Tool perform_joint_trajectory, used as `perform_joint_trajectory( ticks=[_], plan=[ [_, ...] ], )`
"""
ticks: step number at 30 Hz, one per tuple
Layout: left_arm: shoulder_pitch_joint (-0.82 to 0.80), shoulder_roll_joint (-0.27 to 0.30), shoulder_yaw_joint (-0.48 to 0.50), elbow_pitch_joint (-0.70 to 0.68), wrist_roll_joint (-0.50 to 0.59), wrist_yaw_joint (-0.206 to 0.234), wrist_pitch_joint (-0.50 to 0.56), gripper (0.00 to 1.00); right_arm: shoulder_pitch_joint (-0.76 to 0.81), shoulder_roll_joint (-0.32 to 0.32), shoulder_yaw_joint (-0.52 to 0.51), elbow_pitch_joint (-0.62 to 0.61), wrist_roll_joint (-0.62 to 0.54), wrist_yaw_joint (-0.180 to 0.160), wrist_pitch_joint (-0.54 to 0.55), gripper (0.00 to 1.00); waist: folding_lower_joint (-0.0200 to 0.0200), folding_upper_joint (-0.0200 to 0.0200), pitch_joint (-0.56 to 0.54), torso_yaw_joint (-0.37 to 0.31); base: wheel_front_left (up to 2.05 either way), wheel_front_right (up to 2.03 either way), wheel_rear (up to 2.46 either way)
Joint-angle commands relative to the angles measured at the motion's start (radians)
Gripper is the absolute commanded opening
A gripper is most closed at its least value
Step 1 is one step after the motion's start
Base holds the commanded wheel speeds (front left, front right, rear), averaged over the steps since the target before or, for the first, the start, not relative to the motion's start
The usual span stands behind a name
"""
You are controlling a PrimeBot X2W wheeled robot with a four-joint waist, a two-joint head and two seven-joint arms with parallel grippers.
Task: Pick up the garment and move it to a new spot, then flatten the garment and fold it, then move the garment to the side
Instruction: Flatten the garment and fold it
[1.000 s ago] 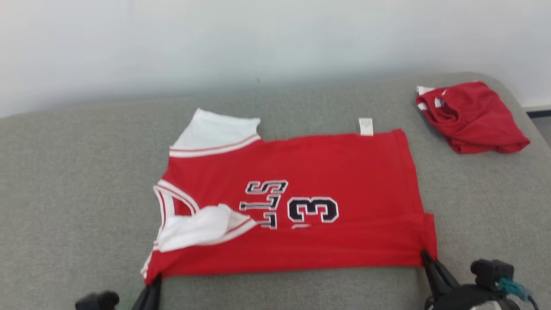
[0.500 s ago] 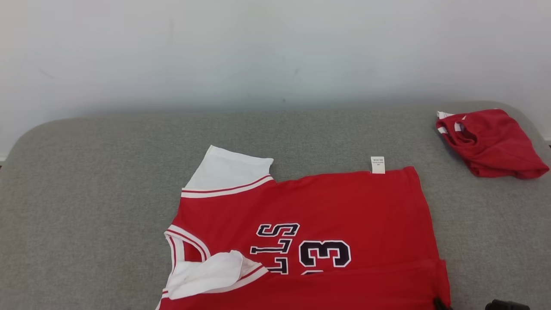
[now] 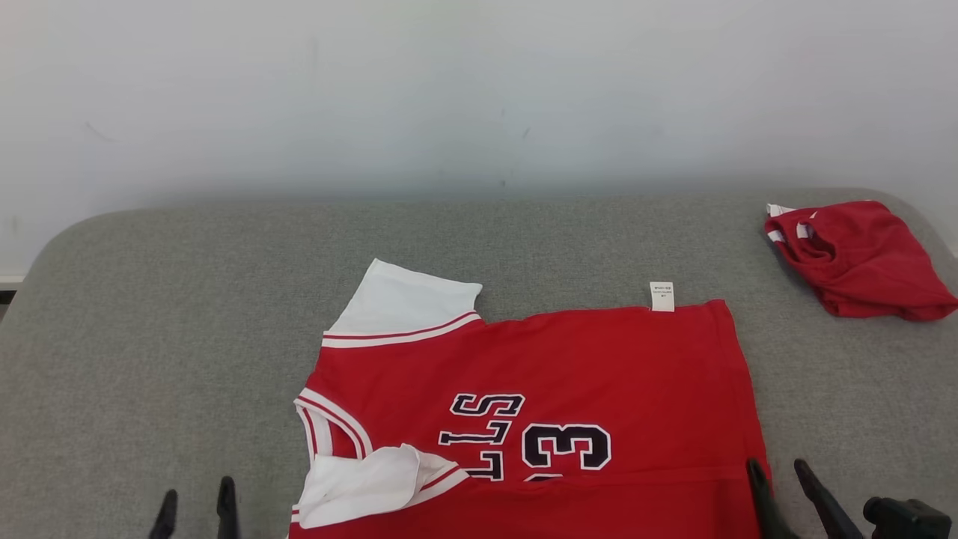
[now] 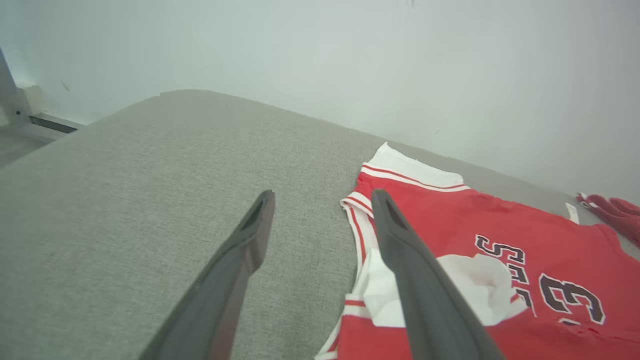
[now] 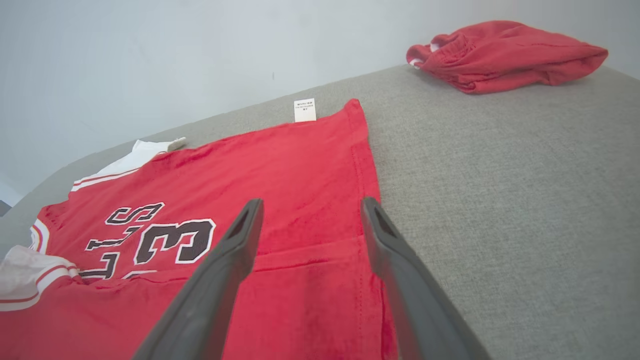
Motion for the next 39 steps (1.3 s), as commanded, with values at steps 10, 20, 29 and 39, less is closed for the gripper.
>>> perform_joint_trajectory(
  ticks=[10, 20, 29, 39],
  plan=[
    [0.009, -0.052, 0.129, -0.090, 0.304, -0.035, -0.003, 1.00, -0.044, 0.052, 0.001, -0.031, -0.100, -0.003, -0.132, 1.00, 0.0001, 0.0001, -0.010, -0.014, 0.00, 0.00, 0.00],
    [0.021, -0.116, 0.199, -0.064, 0.430, -0.098, -0.003, 1.00, -0.046, 0.124, -0.009, -0.047, -0.207, -0.003, -0.150, 1.00, 0.0001, 0.0001, -0.019, -0.033, 0.00, 0.00, 0.00],
    [0.026, -0.149, 0.245, -0.039, 0.464, -0.131, -0.003, 1.00, -0.036, 0.145, -0.031, -0.073, -0.252, -0.003, -0.150, 1.00, 0.0001, 0.0001, -0.015, -0.039, 0.00, 0.00, 0.00],
    [-0.109, -0.112, 0.259, 0.014, 0.437, -0.167, -0.003, 1.00, -0.173, 0.109, -0.009, 0.008, -0.282, -0.003, -0.150, 1.00, 0.0001, 0.0001, 0.038, -0.098, 0.00, 0.00, 0.00]
  ],
)
